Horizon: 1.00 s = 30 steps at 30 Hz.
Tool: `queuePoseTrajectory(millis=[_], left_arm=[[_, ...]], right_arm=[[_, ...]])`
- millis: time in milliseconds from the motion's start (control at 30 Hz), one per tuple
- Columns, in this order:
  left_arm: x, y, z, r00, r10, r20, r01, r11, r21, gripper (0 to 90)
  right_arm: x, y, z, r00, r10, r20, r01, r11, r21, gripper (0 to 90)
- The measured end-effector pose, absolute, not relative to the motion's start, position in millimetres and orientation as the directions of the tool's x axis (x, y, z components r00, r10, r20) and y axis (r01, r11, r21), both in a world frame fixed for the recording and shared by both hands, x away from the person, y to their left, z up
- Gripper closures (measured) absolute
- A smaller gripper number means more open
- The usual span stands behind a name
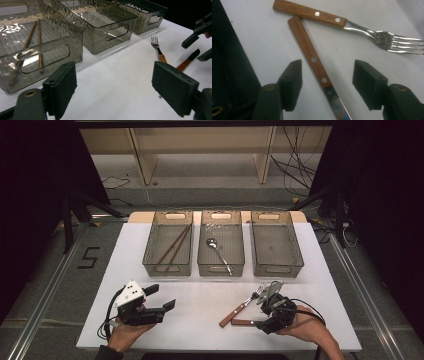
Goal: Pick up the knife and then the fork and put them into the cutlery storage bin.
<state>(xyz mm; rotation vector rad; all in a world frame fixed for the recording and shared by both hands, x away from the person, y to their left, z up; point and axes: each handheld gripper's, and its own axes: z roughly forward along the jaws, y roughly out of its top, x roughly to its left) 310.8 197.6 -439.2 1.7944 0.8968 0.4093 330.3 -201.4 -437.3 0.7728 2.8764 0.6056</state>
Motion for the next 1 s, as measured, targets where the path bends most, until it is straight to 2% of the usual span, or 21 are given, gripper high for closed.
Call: queuePoseTrajectory(millis=[300, 800, 1000], left_arm=[[311, 197, -440, 0.662, 0.737, -0.137, 0.384, -0.177, 0.906, 19.6], [311, 197, -440, 0.663, 0.737, -0.135, 0.384, -0.179, 0.906, 19.6], [311, 197, -440, 0.664, 0.736, -0.133, 0.385, -0.183, 0.905, 19.6]], right_arm=[[335, -182, -447, -0.910, 0.411, -0.047, 0.382, 0.879, 0.287, 40.9], [338, -171, -455, -0.929, 0.365, -0.051, 0.347, 0.913, 0.215, 62.3], [338, -167, -456, -0.939, 0.343, -0.039, 0.329, 0.925, 0.191, 68.2]])
